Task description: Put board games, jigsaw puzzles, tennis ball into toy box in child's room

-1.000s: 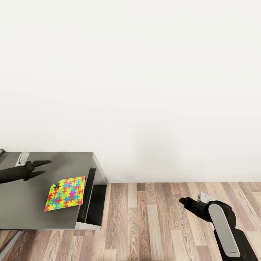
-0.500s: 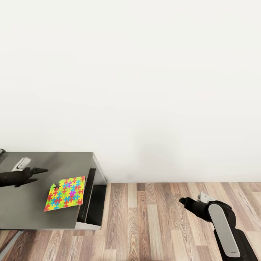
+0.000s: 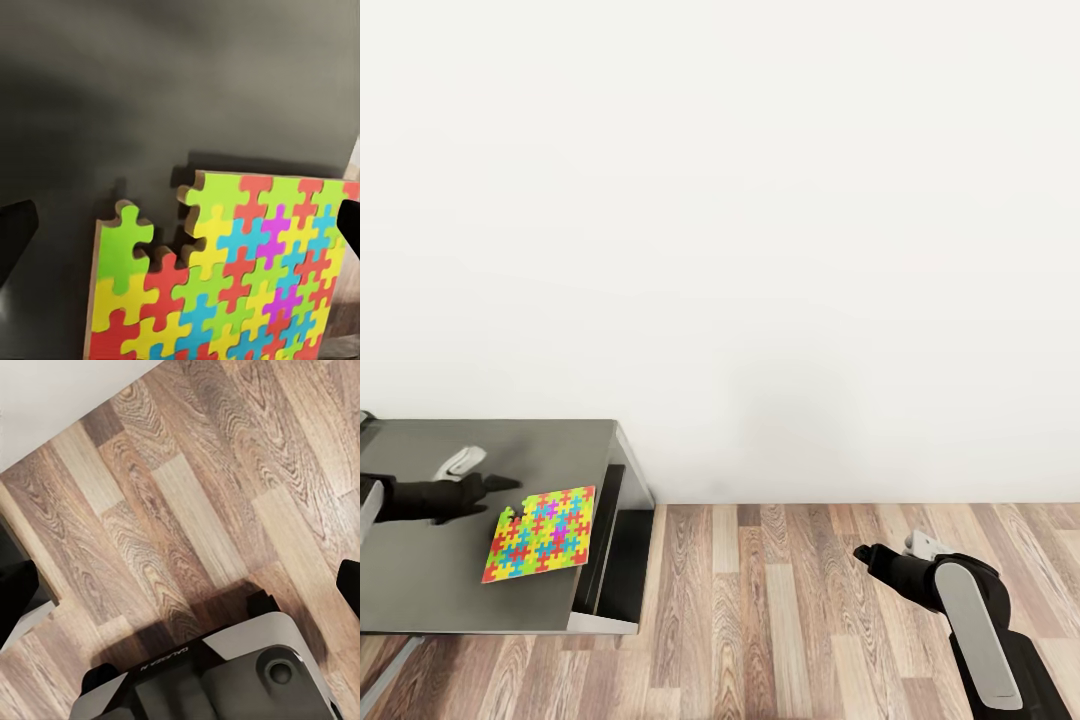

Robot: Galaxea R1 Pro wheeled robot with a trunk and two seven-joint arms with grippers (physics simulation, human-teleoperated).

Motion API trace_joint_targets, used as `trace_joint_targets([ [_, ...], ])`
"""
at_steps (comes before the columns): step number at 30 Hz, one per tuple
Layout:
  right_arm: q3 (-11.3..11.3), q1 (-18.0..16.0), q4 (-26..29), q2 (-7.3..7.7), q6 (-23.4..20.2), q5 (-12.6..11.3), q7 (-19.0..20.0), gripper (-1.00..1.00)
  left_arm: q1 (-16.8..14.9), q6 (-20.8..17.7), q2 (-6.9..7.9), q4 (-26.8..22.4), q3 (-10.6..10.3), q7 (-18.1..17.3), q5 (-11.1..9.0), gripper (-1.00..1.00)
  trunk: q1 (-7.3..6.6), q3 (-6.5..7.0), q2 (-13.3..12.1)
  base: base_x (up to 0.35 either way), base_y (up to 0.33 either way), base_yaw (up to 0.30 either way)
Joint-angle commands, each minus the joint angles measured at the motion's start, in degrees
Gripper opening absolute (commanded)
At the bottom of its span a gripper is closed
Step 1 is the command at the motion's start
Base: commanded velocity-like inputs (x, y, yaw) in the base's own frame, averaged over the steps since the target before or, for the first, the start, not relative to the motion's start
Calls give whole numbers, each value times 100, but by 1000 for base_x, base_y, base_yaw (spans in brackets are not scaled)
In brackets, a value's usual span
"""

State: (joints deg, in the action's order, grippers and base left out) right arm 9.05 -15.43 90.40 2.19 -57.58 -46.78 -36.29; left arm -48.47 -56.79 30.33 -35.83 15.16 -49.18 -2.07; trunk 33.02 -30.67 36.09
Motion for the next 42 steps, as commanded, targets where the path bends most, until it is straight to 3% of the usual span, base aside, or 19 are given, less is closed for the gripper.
trace_joint_targets([
  [1,1,-4,6,-2,-16,-60,-57,100,-4,-44,-34,1,9,9,-12,100,1,-6,6,0,0,0],
  [5,1,-4,6,-15,-16,-60,-55,100,-4,-43,-205,5,-1,45,4,100,1,-6,6,0,0,0],
  [16,1,-4,7,-25,-16,-60,-54,100,-4,-54,-384,5,-4,53,-3,100,1,-6,6,0,0,0],
  [42,1,-4,7,-26,-16,-60,-54,100,-4,-82,-413,8,-4,-17,-12,100,1,-6,6,0,0,0],
])
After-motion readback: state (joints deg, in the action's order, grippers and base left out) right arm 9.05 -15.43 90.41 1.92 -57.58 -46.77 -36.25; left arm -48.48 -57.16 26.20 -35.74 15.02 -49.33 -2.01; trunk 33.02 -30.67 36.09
